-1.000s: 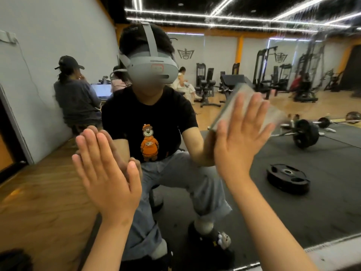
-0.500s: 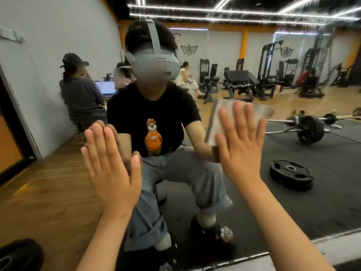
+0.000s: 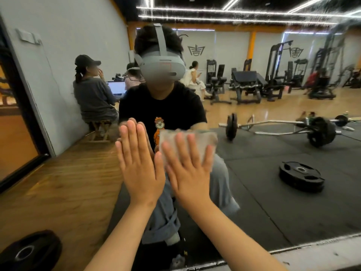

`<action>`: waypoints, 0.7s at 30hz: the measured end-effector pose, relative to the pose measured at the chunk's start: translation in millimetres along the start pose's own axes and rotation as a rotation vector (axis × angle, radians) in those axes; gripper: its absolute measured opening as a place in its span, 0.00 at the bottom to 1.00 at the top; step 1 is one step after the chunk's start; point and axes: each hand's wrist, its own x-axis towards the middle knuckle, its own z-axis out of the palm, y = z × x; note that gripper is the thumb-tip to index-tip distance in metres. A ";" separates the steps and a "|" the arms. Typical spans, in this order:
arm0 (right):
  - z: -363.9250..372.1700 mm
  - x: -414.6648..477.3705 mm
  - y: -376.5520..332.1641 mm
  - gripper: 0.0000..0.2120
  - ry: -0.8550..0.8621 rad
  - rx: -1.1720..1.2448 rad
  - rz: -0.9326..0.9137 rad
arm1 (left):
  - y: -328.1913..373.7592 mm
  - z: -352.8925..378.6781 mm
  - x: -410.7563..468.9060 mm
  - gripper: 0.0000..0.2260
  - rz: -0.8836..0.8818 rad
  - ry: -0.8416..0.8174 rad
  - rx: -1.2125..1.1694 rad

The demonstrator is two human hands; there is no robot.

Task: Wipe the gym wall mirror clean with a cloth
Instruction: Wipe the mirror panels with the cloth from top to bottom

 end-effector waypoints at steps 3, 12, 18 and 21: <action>4.7 -14.4 10.3 0.26 -0.020 -0.020 -0.121 | -1.6 -5.1 -0.2 0.28 0.009 -0.033 -0.044; -49.4 58.1 94.3 0.24 -0.031 -0.104 -0.068 | 2.3 -16.8 3.5 0.32 -0.001 -0.141 -0.020; -65.2 154.3 77.3 0.25 0.106 -0.046 0.170 | -39.8 -48.5 31.2 0.29 0.215 -0.112 0.050; -56.2 161.6 37.6 0.26 0.114 -0.031 0.154 | -62.9 -48.3 36.6 0.30 0.239 -0.143 0.151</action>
